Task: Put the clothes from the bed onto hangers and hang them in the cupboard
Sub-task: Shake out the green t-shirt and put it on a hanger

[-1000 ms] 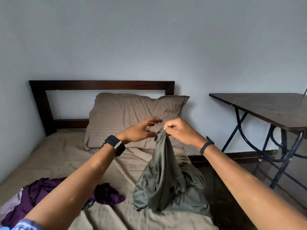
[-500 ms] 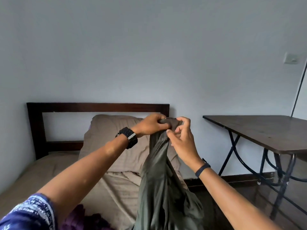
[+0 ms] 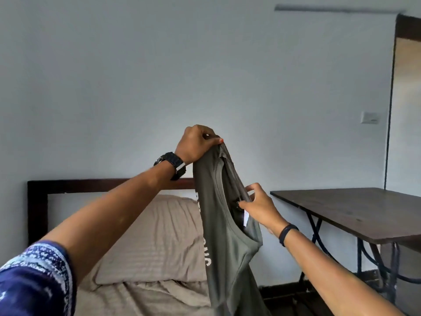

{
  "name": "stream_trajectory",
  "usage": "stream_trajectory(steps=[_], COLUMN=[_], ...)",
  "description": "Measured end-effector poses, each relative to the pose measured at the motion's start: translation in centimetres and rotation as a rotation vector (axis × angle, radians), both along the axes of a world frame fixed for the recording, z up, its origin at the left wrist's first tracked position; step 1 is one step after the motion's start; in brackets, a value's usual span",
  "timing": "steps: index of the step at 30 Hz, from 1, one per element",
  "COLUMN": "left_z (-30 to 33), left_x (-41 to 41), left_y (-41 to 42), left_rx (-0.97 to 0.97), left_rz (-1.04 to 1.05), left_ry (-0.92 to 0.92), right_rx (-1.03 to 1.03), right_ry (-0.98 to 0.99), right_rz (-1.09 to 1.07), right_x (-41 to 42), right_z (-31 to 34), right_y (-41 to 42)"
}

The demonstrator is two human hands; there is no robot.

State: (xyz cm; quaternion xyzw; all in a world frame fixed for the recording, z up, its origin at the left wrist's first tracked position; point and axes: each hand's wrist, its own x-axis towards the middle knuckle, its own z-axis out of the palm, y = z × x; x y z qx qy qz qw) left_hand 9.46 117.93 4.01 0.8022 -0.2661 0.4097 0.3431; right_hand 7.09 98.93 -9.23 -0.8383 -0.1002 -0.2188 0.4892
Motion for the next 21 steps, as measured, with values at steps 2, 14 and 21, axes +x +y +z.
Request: stream_trajectory(steps=[2, 14, 21], left_z=[2.2, 10.0, 13.5], left_x=[0.2, -2.5, -5.8], left_y=[1.6, 8.6, 11.5], left_rx=[-0.049, -0.117, -0.123], left_rz=[0.091, 0.333, 0.414], left_ry=[-0.040, -0.133, -0.183], right_rx=[-0.024, 0.412, 0.235], right_ry=[-0.005, 0.085, 0.046], right_rz=[0.004, 0.595, 0.716], right_x=[0.0, -3.2, -5.3], right_z=[1.1, 12.2, 16.8], right_y=[-1.0, -4.0, -4.9])
